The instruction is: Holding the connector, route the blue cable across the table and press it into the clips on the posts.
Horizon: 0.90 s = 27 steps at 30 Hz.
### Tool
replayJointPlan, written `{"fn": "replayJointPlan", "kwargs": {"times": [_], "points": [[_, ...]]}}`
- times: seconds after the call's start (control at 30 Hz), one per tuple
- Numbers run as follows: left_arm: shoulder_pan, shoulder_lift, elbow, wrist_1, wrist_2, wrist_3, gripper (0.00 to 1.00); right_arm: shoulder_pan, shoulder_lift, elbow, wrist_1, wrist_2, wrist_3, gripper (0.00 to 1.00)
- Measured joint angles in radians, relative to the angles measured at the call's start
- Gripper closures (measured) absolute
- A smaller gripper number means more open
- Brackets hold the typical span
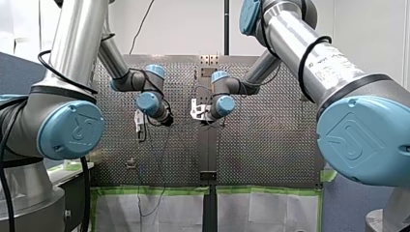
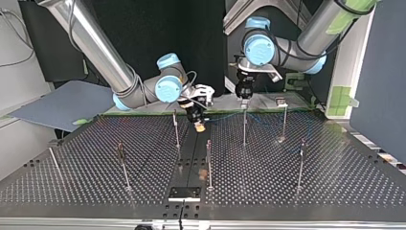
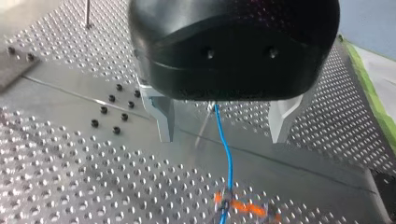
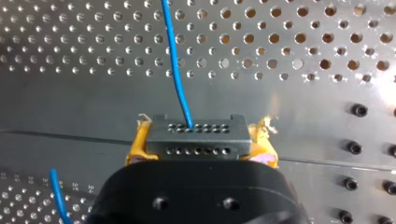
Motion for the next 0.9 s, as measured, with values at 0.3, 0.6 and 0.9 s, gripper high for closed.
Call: {"fn": "replayJointPlan", "kwargs": {"times": [0.3,0.6,0.9], "points": [[-0.04,-0.074,0.067,0.019,-0.032,-0.022,0.0,-0.002,0.0,0.0,-0.002,-0.015,0.0,1.0],[-0.045,-0.113,0.126,0.014,-0.067,-0.067,0.0,-0.008,0.0,0.0,0.0,-0.017,0.001,1.0],[-0.066,-0.175,0.156,0.022,-0.066,-0.068,0.0,-0.014,0.0,0.0,0.0,-0.017,0.005,1.0]]}}
